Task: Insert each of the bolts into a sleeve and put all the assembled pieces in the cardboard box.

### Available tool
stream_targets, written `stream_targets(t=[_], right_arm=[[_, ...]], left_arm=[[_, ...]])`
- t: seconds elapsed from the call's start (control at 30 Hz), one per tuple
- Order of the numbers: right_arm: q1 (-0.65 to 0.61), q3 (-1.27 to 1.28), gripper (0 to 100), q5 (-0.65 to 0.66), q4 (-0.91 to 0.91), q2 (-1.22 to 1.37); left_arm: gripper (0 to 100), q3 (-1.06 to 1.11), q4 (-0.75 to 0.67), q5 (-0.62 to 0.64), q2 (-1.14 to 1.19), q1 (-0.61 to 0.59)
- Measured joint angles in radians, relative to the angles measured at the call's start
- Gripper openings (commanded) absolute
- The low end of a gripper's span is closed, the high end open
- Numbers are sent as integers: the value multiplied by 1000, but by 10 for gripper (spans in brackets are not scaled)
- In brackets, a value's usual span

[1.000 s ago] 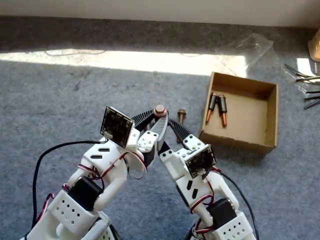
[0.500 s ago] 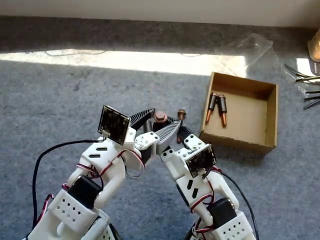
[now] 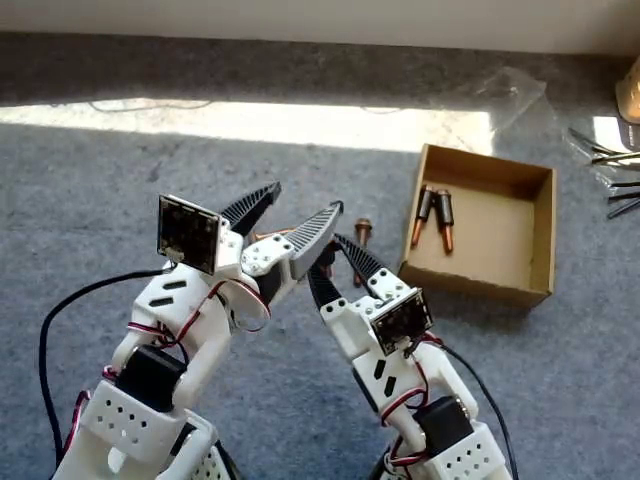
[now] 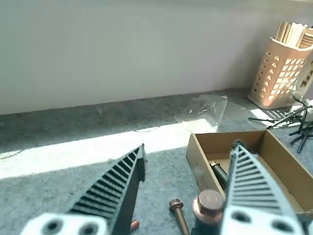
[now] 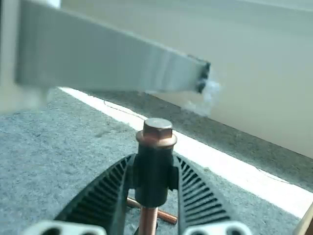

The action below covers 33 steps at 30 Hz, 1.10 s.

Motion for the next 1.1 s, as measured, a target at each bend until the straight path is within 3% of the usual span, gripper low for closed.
stream_targets(t=[0.17, 0.37, 0.53, 0.67, 0.87, 1.1], right_arm=[[0, 0, 33, 0, 0, 0], [0, 0, 33, 0, 0, 0], [0, 0, 33, 0, 0, 0], [0, 0, 33, 0, 9, 0], [25, 0, 33, 0, 52, 0], [58, 0, 33, 0, 54, 0]], left_arm=[[263, -32, 5, 0, -77, -28], [263, -34, 143, -5, -358, -204], [262, -35, 229, -94, -516, -308], [195, -9, 255, -104, -526, -361], [65, 94, 255, -106, -526, -539], [44, 275, 230, -106, -526, -591]])
